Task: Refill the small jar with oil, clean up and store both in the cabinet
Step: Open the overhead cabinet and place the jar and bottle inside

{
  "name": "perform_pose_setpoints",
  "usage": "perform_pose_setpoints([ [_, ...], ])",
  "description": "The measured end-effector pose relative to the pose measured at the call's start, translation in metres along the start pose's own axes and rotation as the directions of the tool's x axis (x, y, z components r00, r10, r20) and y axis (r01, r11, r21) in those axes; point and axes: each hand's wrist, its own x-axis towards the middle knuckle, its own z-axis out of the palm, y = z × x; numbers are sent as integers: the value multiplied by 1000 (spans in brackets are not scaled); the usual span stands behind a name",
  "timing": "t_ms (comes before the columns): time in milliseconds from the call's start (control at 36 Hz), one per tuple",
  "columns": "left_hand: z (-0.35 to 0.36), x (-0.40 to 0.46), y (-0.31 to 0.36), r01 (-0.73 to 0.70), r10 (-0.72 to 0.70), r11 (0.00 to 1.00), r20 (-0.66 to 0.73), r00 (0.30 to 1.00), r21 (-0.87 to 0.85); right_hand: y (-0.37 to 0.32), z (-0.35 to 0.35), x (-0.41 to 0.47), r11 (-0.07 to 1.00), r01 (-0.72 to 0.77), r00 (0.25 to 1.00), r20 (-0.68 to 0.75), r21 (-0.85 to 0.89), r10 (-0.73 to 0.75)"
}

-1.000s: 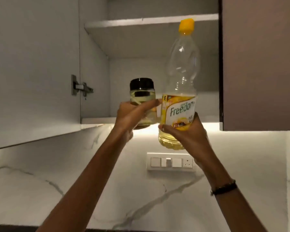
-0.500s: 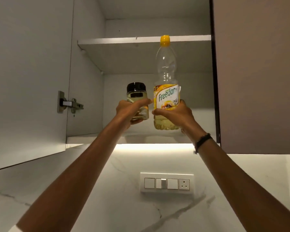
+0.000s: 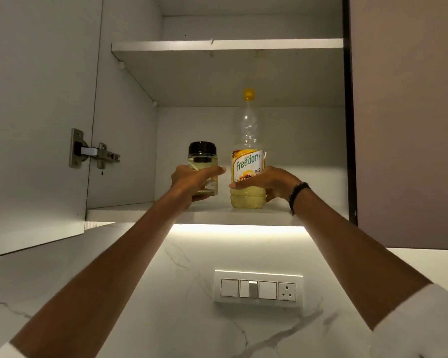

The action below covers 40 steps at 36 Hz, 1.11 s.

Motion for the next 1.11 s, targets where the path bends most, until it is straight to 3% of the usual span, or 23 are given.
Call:
perform_pose_setpoints([
  [222,-1,15,-13,-12,12,1000,-81,997,3,-3,-2,43,979,-171,982,66,-112,179],
  [444,-5,16,-17,-25,25,1000,-80,996,5,7,1,88,944,-255,963,28,-209,266],
  [639,-4,19,-20,-20,21,1000,-47,999,20,0,6,89,838,-213,976,-147,-503,160],
  [722,-3,21,-20,-24,25,999,-50,998,33,8,8,103,814,-276,958,-214,-512,190],
  [861,-4,22,-22,-16,17,1000,-33,999,23,13,13,108,757,-250,966,-207,-603,153],
  [944,-4,19,-21,-9,10,1000,-28,1000,19,-7,10,93,616,-219,951,-307,-756,-38],
  [972,-5,19,-20,-9,9,1000,-28,1000,21,-18,9,85,626,-171,933,-329,-761,-145],
  [1028,-5,18,-20,-5,6,1000,-29,1000,21,-41,8,67,822,21,935,-279,-569,-217],
  [1056,-5,17,-19,-6,7,1000,-31,999,22,-52,11,57,920,106,967,-174,-377,-183],
  [1111,-5,15,-17,-12,13,1000,-29,1000,21,-66,20,36,989,112,987,127,-98,-99],
])
